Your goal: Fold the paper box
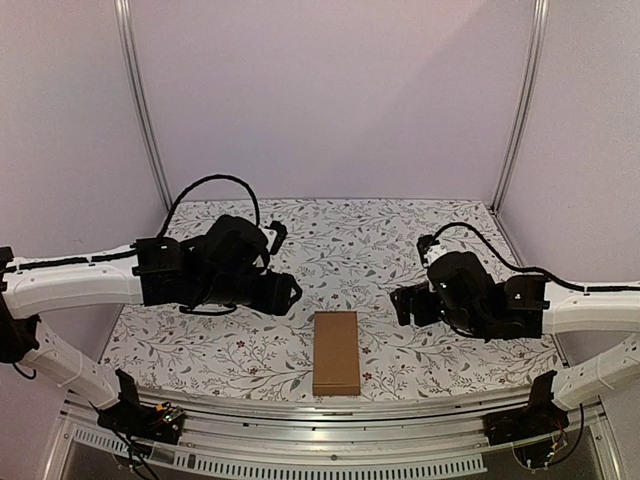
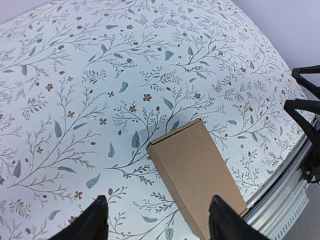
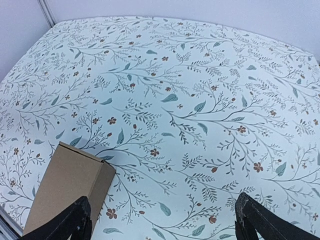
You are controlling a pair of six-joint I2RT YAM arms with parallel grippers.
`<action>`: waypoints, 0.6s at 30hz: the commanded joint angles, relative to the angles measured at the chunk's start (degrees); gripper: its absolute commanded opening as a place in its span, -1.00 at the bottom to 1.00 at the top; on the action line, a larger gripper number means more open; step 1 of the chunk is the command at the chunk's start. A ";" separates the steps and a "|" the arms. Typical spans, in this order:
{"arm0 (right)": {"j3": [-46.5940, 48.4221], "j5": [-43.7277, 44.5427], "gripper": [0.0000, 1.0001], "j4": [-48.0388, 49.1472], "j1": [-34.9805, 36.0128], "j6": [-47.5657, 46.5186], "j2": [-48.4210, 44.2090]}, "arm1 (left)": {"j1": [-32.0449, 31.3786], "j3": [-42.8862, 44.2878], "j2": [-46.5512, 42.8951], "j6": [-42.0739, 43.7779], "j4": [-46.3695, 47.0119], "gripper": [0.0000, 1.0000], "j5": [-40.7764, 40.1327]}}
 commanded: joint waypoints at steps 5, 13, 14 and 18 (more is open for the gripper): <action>8.06 9.92 0.98 -12.35 -6.23 -13.27 -5.27 | 4.59 10.87 -2.23 9.12 -16.79 0.99 -4.88; 13.96 -14.65 0.97 -18.28 -30.33 -11.78 -9.44 | 16.80 14.60 -6.91 13.23 -20.07 0.99 0.82; 15.24 -13.43 0.98 -19.95 -31.21 -11.64 -9.55 | 18.74 13.81 -8.05 13.48 -19.56 0.99 1.14; 18.35 -9.25 0.98 -23.55 -31.92 -11.86 -10.12 | 27.05 5.84 -13.81 14.41 -13.49 0.99 2.89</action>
